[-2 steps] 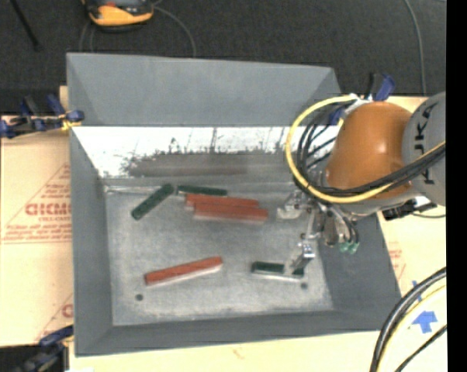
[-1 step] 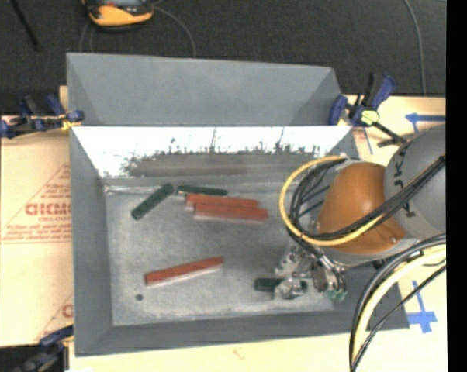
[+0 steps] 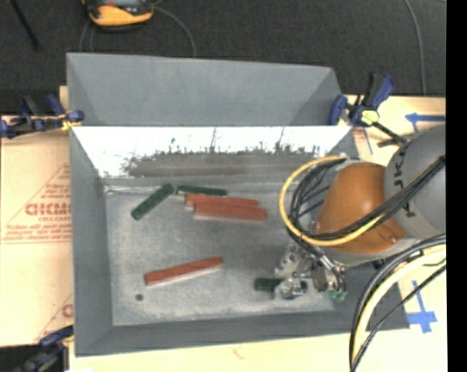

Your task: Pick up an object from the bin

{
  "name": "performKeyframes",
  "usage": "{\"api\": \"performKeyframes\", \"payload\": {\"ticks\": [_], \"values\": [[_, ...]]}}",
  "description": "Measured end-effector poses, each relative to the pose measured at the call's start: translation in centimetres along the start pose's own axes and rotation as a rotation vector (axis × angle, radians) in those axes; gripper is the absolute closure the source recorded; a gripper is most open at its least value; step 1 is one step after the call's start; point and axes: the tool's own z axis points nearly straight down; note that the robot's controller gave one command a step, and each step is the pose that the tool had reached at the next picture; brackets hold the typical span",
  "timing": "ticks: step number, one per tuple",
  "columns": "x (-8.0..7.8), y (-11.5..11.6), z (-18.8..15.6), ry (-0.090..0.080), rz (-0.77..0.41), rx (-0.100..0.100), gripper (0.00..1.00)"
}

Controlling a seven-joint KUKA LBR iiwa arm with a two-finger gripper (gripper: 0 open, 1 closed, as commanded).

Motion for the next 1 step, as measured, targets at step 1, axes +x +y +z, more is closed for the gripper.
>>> {"api": "performKeyframes", "payload": {"ticks": [1], "values": [[-1.53, 2.2, -19.93, -0.005, -0.063, 0.003, 1.0]]}}
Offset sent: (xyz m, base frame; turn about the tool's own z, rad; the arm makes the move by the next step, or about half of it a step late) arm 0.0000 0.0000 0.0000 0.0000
